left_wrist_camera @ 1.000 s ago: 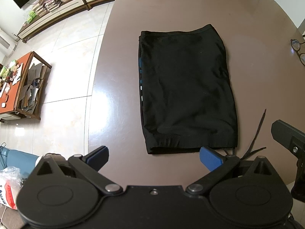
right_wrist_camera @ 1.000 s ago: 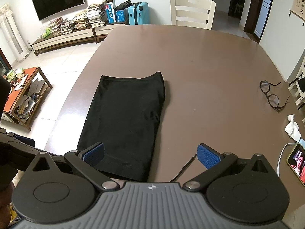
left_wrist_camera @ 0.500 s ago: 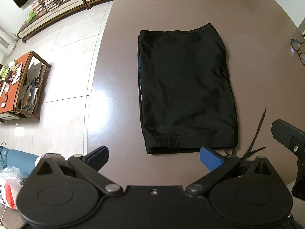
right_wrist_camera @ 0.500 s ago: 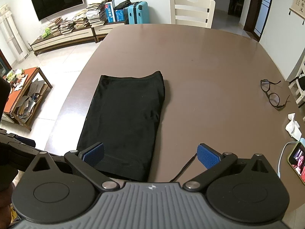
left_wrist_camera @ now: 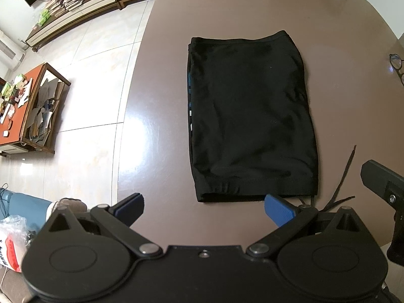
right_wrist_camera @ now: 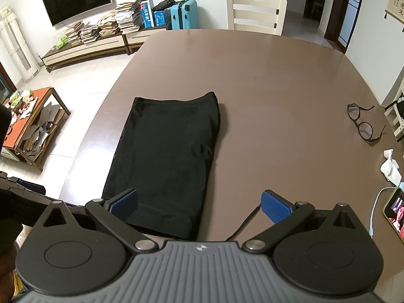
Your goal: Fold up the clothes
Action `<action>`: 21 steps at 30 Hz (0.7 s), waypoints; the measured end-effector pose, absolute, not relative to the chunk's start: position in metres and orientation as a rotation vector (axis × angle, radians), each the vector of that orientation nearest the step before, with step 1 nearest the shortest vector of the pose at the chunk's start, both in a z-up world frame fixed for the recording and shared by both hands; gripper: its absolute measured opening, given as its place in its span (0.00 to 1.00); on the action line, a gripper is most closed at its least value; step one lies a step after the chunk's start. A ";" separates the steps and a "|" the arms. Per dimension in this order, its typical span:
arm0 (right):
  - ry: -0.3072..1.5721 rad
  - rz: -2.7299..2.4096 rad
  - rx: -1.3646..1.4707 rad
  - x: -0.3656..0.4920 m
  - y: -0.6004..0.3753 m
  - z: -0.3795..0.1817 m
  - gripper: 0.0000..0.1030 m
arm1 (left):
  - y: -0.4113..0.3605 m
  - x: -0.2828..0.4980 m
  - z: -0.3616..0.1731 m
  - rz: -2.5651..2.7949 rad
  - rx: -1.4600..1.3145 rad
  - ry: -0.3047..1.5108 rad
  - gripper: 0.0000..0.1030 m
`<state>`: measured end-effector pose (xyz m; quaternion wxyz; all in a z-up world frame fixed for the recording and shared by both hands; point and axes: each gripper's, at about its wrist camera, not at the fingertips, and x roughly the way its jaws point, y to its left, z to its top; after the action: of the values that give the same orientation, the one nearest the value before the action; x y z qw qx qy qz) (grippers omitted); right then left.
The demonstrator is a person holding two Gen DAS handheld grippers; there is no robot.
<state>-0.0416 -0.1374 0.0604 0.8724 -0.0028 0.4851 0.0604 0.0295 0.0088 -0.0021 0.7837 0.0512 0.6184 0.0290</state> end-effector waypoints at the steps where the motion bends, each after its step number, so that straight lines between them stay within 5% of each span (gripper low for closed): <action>1: 1.014 0.125 -0.006 -0.042 -0.138 0.060 1.00 | 0.008 0.029 -0.002 0.062 0.111 1.334 0.99; 21: 1.014 0.127 -0.006 -0.043 -0.134 0.061 1.00 | 0.010 0.028 -0.004 0.060 0.106 1.332 0.99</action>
<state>-0.0425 -0.1341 0.0607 0.8722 -0.0027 0.4853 0.0608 0.0284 0.0099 -0.0039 0.7846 0.0491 0.6175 0.0278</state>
